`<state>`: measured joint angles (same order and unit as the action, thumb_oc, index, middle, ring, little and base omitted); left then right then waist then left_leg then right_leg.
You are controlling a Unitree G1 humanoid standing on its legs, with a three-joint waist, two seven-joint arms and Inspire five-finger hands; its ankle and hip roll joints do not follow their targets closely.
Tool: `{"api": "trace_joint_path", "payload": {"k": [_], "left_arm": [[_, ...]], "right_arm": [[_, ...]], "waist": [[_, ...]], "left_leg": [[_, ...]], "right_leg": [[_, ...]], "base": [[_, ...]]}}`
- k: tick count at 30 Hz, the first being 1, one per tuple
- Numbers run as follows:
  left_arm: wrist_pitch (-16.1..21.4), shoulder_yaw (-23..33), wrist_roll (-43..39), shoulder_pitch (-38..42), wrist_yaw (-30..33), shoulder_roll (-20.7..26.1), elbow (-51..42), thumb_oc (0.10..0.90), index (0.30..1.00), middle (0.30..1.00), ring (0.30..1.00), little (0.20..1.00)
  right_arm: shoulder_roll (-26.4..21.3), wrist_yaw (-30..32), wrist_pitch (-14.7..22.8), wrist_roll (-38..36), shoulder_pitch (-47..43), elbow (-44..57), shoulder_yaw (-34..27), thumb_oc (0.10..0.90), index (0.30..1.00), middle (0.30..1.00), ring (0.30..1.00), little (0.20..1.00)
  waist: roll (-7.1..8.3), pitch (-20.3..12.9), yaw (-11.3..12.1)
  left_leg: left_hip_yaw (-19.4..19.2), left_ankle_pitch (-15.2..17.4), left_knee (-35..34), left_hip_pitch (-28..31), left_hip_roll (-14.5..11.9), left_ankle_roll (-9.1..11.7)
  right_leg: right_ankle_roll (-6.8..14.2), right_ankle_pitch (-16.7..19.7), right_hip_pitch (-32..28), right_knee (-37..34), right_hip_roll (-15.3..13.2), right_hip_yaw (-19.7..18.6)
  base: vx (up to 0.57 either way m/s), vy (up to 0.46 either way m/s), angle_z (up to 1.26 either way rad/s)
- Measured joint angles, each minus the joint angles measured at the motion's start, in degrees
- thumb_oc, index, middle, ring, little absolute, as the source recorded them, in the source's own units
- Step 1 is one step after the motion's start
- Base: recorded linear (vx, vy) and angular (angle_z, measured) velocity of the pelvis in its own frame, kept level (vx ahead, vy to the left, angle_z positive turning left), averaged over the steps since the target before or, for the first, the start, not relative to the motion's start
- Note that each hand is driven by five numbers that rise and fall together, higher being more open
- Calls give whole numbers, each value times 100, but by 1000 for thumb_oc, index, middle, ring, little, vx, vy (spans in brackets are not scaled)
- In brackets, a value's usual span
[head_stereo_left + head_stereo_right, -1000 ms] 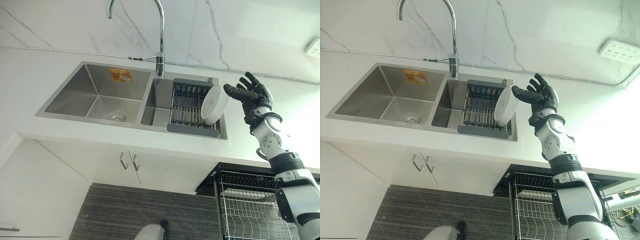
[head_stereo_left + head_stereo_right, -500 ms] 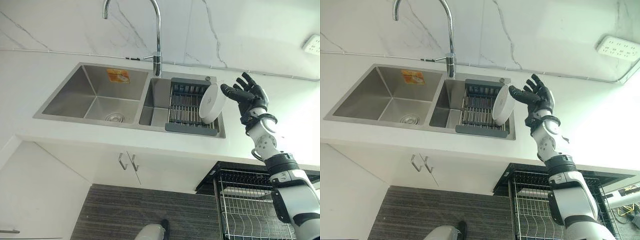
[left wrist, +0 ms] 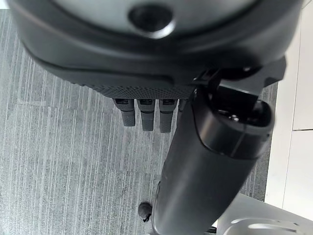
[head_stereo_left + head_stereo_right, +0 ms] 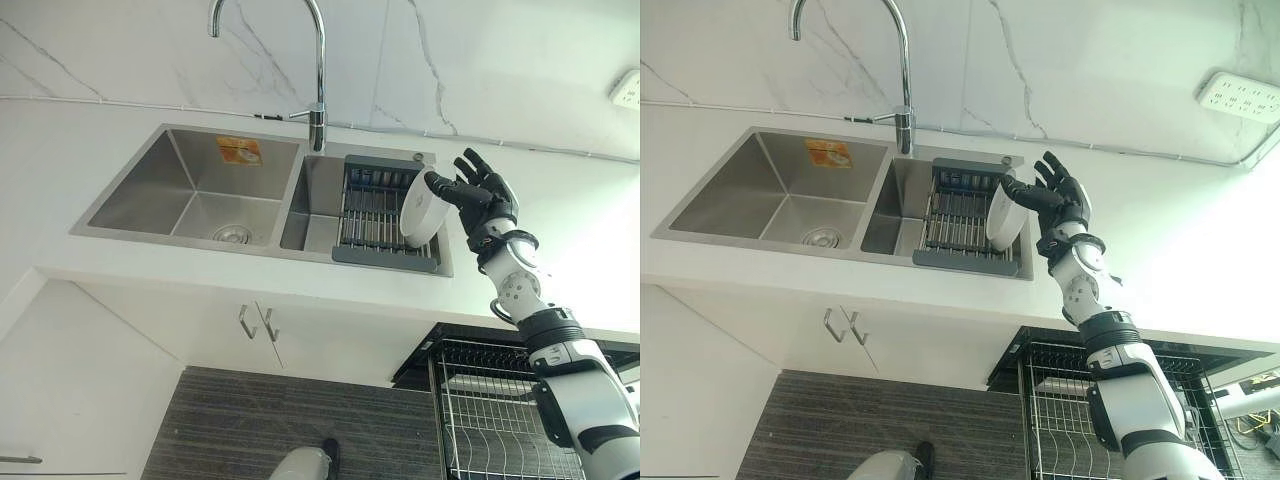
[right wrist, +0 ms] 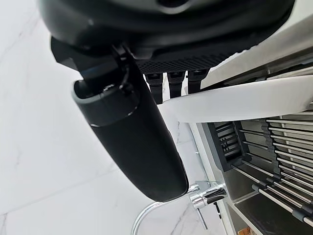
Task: Place the dishes in the dishwasher.
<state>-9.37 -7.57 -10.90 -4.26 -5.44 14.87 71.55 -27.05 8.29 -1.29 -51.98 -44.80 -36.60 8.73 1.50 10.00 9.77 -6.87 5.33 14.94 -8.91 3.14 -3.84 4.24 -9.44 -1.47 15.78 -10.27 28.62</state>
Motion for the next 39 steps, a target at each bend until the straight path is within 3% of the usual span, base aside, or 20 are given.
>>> {"api": "trace_joint_path", "payload": {"k": [13,26,35,36,37,38,39], "left_arm": [[66,-86,-5,-12,34,-10,-11,800,900,900,900,900],[-581,-360,-242,305,392,-38,-357,800,900,900,900,900],[-696,-370,-454,367,400,-39,-352,800,900,900,900,900],[-705,-370,-454,368,401,-40,-353,800,900,900,900,900],[-725,-370,-455,378,401,-39,-353,800,900,900,900,900],[-777,-370,-456,394,401,-38,-354,800,900,900,900,900],[-811,-370,-458,408,402,-38,-351,800,900,900,900,900]], "right_arm": [[209,177,39,-1,84,-2,-7,800,900,900,900,900],[428,323,90,-12,388,-9,-6,800,900,900,900,900],[464,324,85,2,543,-21,-2,800,900,900,900,900],[465,324,74,5,543,-22,-2,599,599,599,599,599],[464,323,65,16,542,-33,-1,489,434,434,434,434],[464,323,62,30,541,-70,-1,400,300,300,300,300],[463,322,71,71,529,-134,-4,400,300,300,300,300]], "waist": [[-39,34,-8],[-36,46,-19],[-38,49,-39],[-38,49,-39],[-37,49,-38],[-35,50,-34],[-33,51,-31]], "left_leg": [[-1,-1,1,1,3,2],[41,-29,24,11,-3,-19],[33,-38,24,17,-5,-33],[31,-39,25,20,-5,-34],[31,-39,25,21,-5,-34],[32,-39,27,24,-5,-35],[34,-40,30,27,-5,-35]], "right_leg": [[0,0,-3,7,-7,0],[10,-23,-7,28,32,-155],[9,-23,-8,33,34,-161],[9,-23,-9,39,32,-162],[9,-23,-9,41,31,-164],[9,-23,-12,45,30,-164],[9,-23,-16,50,29,-164]], "base": [[17,4,0],[13,-7,1],[0,0,0],[0,0,0],[0,0,0],[0,0,0],[0,0,0]]}}
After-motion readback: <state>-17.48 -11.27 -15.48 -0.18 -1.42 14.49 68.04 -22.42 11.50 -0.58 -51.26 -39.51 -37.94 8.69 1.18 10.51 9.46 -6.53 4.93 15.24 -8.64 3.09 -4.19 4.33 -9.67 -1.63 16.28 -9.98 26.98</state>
